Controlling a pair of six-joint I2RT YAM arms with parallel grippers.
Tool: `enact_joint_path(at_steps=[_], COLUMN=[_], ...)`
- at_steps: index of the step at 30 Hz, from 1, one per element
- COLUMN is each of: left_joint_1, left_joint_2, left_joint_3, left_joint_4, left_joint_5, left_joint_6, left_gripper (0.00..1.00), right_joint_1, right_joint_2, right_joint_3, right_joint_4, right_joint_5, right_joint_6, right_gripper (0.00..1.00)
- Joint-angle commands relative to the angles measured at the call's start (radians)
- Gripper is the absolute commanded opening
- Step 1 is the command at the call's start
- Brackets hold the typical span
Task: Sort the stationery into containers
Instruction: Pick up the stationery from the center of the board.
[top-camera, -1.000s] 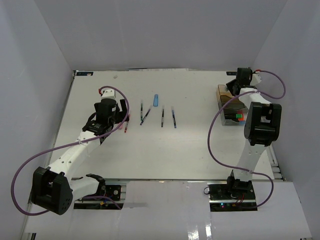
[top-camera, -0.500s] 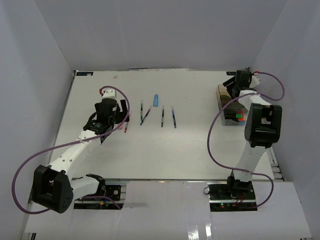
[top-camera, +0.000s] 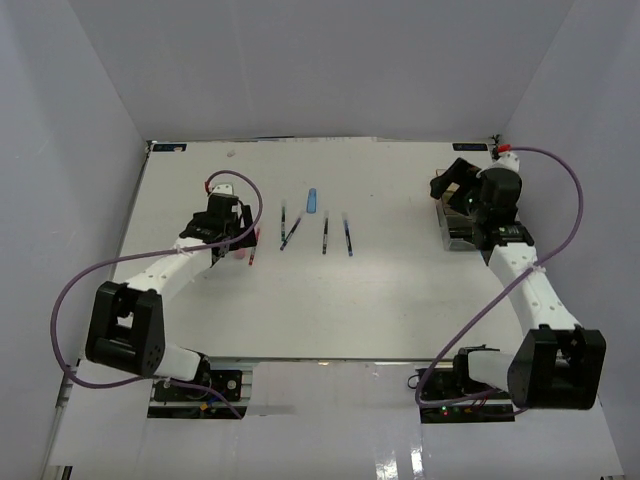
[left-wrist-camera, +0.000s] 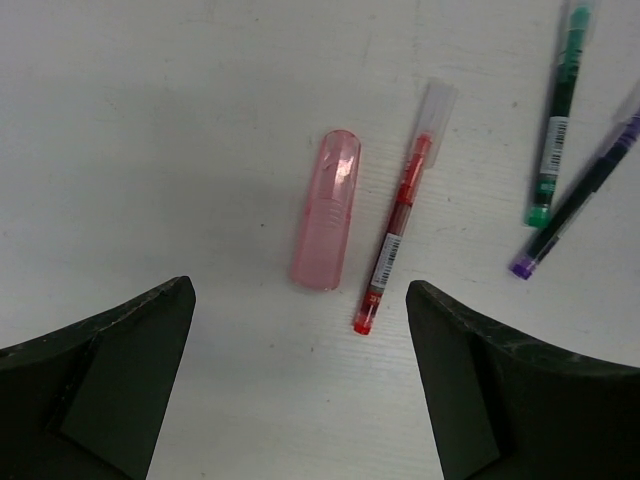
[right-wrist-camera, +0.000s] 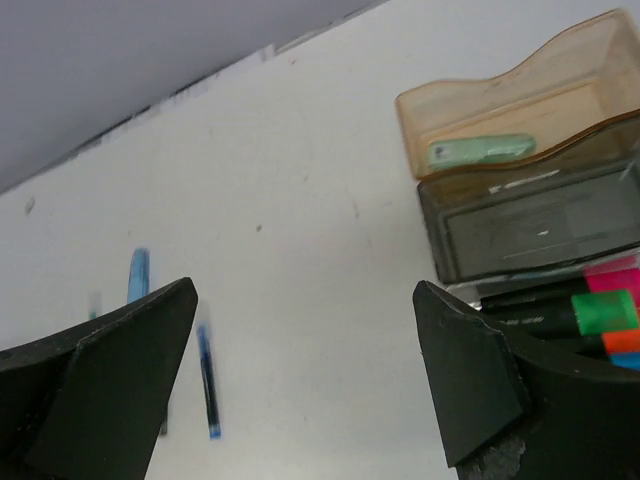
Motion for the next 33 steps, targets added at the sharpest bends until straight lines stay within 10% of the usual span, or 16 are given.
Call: enact_joint_path(at_steps=[1, 33], left_joint_1=[0.048, 0.054], left_joint_2=[0.064, 0.321], left_joint_3=[0.055, 0.129], left_joint_4=[-0.013, -0.031], left_joint_5=[0.042, 0.114], left_joint_6=[-0.013, 0.027], left_gripper=[0.98, 0.66], right_joint_1=[0.055, 0.149], right_joint_2=[-0.107, -0.424], right_joint_3=[-0.122, -0.406], right_joint_4=[0.01, -0.055], right_joint_5=[-0.125, -0.236], right_joint_6=[-0.118, -0.163], right_gripper=[0.95, 0.96])
